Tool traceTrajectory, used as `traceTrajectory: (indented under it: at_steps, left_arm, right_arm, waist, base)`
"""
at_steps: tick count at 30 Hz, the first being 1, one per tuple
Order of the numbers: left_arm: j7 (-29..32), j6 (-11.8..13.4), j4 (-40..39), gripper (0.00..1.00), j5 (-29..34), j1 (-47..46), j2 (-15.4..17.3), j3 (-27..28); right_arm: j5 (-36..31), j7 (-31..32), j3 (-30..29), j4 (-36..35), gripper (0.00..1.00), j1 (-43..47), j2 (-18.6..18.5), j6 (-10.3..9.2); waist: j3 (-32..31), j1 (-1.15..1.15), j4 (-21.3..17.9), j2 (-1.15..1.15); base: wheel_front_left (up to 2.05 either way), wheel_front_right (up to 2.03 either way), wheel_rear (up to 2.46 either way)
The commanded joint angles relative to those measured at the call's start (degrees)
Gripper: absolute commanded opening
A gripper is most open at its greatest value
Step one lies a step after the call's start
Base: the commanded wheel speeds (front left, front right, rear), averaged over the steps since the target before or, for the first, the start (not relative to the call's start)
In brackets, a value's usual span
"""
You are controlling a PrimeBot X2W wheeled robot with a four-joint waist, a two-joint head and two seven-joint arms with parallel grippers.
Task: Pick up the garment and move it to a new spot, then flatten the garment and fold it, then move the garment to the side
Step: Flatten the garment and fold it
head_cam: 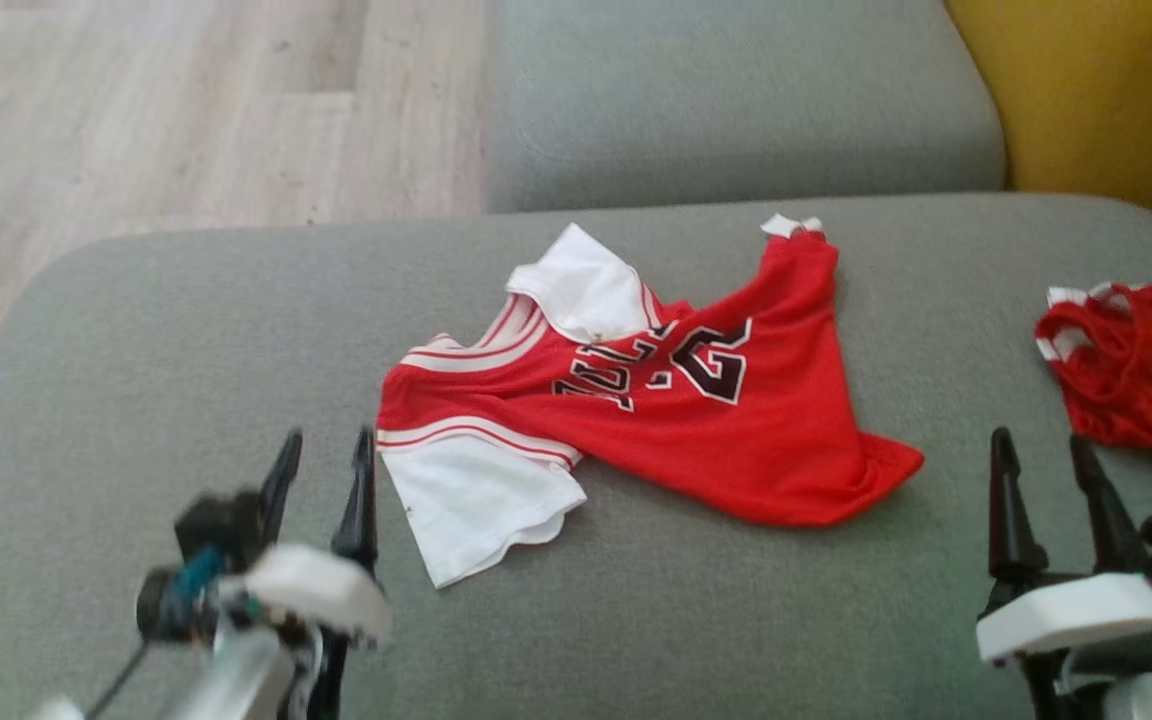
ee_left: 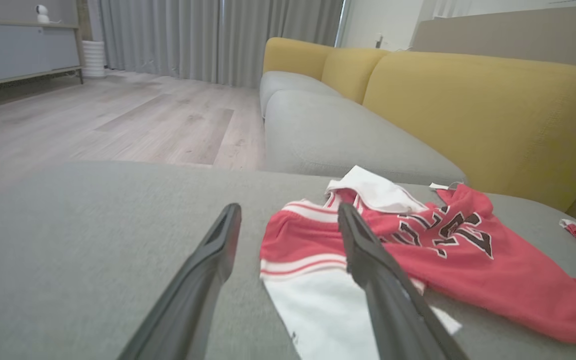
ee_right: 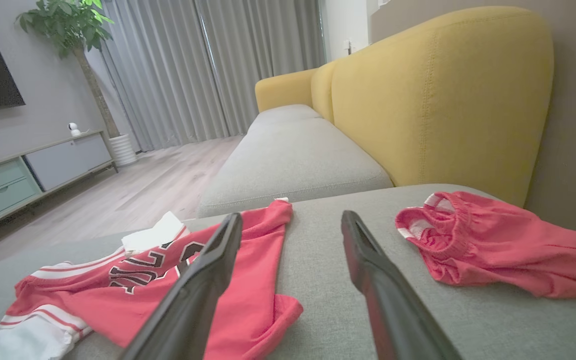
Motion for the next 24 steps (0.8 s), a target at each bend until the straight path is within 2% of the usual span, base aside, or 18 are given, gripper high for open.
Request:
traceTrajectory:
  at_steps: [1,8,14,24]
  left_arm:
    - [-0.76,0.81,-2.76,1.0,0.48,-0.91,2.05,2.62]
    - [-0.77,4.79,-12.36,1.0,0.82,9.89,3.45,4.45]
    - [-0.77,7.58,-18.26,1.0,1.74,15.36,3.93,5.2]
    - [0.58,9.44,-21.81,1.0,2.8,16.55,4.46,3.96]
  right_arm:
    - [-0.28,-0.84,1.66,-1.4,1.0,-0.61,-0.36,0.37]
    - [-0.21,-2.94,4.81,1.85,1.0,1.53,-0.36,0.37]
    - [-1.09,-4.97,6.07,4.89,1.0,1.8,-0.36,0.37]
    - [-4.4,-5.31,8.14,7.98,1.0,0.45,-0.36,0.37]
  waist:
    - [-0.93,0.01,0.79,0.0]
    - [-2.68,0.01,1.22,0.0]
    - [-3.5,0.01,1.26,0.0]
    - [-3.7,0.01,1.21,0.0]
  base:
    - [0.0,0.0,0.0]
    - [0.0,0.0,0.0]
    - [0.0,0.0,0.0]
    - [0.0,0.0,0.0]
